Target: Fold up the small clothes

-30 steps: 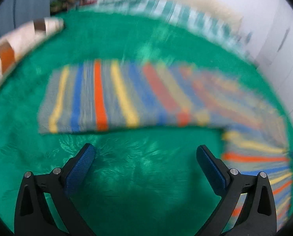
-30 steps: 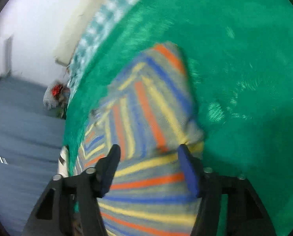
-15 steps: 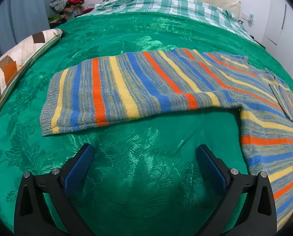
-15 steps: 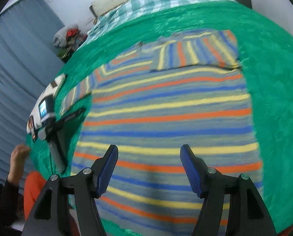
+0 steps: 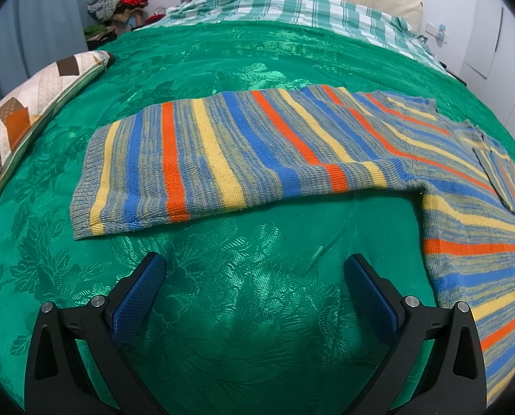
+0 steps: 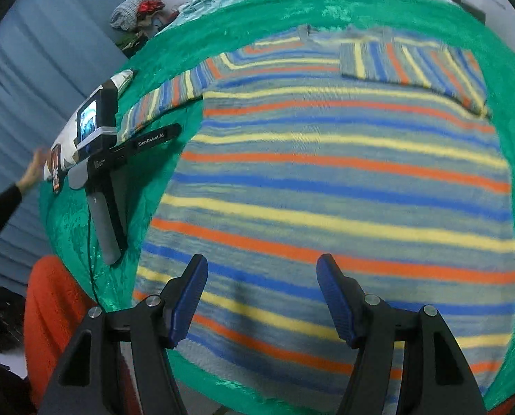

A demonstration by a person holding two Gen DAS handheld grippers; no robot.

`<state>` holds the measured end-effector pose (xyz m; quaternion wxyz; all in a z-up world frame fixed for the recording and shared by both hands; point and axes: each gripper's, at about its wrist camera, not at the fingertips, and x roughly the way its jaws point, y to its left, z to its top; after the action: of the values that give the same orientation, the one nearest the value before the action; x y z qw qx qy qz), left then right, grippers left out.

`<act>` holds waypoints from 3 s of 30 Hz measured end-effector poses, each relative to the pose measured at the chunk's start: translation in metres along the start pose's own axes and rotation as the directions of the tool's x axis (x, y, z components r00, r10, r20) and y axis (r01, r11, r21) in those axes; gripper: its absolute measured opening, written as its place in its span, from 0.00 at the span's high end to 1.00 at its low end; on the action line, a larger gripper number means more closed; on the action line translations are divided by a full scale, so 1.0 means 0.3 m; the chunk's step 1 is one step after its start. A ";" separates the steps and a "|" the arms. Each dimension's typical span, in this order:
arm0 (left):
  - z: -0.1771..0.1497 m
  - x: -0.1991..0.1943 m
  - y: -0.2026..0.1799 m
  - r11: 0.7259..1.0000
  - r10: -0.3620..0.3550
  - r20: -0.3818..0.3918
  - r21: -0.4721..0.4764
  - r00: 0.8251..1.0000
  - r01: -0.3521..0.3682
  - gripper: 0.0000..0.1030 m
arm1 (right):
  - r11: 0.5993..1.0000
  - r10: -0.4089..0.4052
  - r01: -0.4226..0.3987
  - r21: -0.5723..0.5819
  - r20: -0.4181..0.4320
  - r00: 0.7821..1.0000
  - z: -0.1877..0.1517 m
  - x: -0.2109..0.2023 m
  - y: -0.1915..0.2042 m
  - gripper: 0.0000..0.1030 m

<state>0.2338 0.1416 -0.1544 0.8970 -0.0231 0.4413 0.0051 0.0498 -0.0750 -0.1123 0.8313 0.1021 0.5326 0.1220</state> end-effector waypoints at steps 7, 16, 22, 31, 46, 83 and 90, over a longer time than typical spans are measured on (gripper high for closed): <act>-0.001 0.001 -0.001 1.000 0.000 0.001 0.000 1.000 0.000 0.00 | 0.999 0.017 -0.021 0.038 0.099 0.995 -0.006 -0.059 -0.027 0.36; -0.004 0.001 -0.003 1.000 0.001 0.001 0.001 1.000 -0.001 0.00 | 0.998 -0.011 -0.001 0.066 0.173 0.985 -0.038 -0.143 -0.094 0.36; -0.005 0.002 -0.003 1.000 0.002 0.002 0.001 1.000 -0.002 0.00 | 0.994 -0.103 0.089 0.066 0.251 0.962 -0.092 -0.234 -0.151 0.34; -0.009 0.006 0.005 1.000 0.004 0.004 0.001 1.000 -0.004 0.00 | 0.989 -0.131 0.102 0.111 0.298 0.946 -0.177 -0.293 -0.310 0.34; -0.012 0.017 -0.010 1.000 0.026 0.005 0.014 1.000 -0.026 0.00 | 0.977 -0.133 0.074 0.202 0.293 0.947 -0.219 -0.278 -0.415 0.34; 0.108 -0.172 0.524 0.832 -0.352 0.015 -0.452 0.936 0.320 0.02 | 0.984 -0.091 0.045 0.174 0.262 0.961 -0.221 -0.233 -0.395 0.33; 0.165 0.068 0.571 0.824 -0.373 -0.152 -0.508 0.915 0.251 0.58 | 0.987 -0.100 0.059 0.149 0.284 0.954 -0.233 -0.263 -0.371 0.33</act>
<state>0.2803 0.3148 -0.1467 0.7901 -0.3167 0.5235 -0.0370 -0.0351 -0.2025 -0.1067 0.8956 0.1551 0.4154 0.0347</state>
